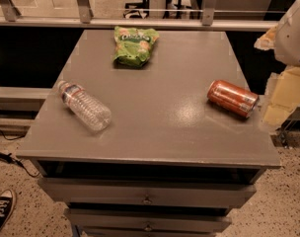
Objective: Pick green rice chip bag
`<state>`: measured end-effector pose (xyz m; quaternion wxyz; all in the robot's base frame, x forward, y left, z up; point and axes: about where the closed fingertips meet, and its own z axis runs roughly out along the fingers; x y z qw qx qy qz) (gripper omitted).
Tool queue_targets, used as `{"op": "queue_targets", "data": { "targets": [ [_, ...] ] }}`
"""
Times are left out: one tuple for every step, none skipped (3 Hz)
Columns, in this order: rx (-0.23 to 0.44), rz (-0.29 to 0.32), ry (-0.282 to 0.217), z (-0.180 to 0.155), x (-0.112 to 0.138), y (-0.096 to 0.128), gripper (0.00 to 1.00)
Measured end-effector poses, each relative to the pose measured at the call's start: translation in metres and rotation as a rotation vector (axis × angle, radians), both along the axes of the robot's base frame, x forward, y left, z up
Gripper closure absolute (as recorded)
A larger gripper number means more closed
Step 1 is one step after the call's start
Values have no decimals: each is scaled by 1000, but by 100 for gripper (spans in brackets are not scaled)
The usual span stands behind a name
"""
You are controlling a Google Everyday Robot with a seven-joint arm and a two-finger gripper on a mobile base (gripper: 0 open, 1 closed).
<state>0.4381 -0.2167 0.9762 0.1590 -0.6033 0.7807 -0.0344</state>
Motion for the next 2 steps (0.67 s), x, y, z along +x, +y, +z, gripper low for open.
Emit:
{"op": "queue_targets", "data": {
  "targets": [
    [0, 0, 0, 0, 0, 0, 0],
    [47, 12, -22, -10, 15, 16, 0]
  ]
}}
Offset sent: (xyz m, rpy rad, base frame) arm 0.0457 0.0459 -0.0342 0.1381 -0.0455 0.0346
